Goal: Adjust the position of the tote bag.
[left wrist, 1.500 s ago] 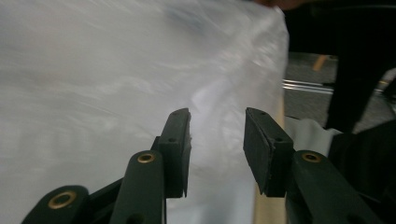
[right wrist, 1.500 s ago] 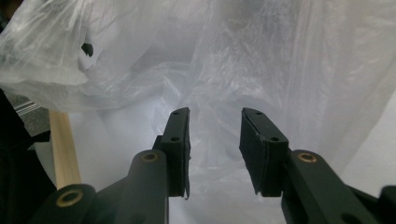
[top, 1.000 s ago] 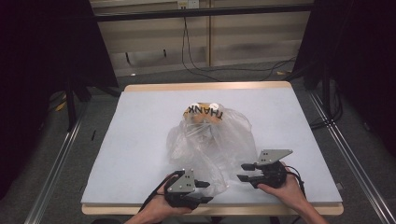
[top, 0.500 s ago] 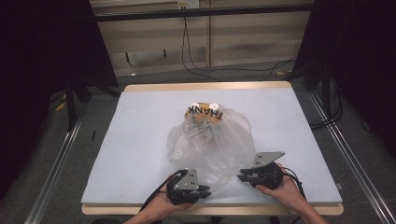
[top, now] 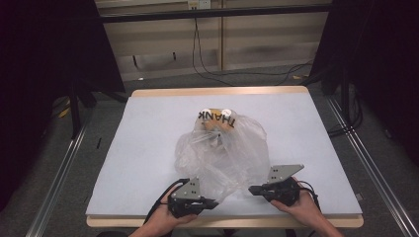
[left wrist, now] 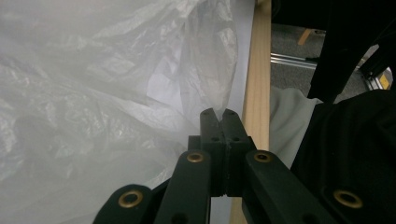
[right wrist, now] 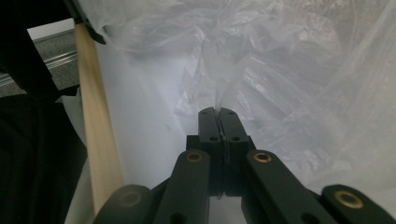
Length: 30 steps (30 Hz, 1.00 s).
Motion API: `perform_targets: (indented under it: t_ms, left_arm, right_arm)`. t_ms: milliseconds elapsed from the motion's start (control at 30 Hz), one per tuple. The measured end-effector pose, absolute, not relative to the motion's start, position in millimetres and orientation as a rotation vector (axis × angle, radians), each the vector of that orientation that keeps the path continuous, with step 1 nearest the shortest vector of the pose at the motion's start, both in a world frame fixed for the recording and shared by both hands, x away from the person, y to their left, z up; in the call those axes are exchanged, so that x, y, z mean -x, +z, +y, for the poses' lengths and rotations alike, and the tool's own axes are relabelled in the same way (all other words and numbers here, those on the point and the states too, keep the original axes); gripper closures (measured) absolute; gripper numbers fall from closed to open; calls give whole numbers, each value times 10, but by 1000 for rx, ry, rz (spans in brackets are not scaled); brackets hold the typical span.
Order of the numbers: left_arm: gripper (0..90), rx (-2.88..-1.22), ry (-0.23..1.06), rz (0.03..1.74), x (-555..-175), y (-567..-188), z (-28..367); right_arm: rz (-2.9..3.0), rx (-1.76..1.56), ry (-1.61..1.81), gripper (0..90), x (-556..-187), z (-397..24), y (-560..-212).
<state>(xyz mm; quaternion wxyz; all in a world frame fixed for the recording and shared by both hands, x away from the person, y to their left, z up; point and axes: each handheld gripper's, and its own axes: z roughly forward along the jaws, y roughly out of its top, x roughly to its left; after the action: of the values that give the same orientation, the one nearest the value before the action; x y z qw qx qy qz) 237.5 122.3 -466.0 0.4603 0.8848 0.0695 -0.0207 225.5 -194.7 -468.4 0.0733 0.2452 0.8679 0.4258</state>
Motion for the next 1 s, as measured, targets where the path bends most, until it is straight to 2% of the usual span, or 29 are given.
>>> perform_targets:
  t_ms: [300, 733, 1000]
  left_arm:
    - [900, -2123, -12, 238, -2425, -4564, 1459]
    - [900, -2089, 80, 381, -2359, -4495, 2040]
    - [900, -2015, 134, 472, -2359, -4479, 2391]
  right_arm:
    - [2554, -729, 1367, 900, -2207, -1974, -4562]
    - [2458, -776, 1413, 900, -2125, -2195, -4437]
    - [2417, -835, 1387, 900, -2163, -2323, -4436]
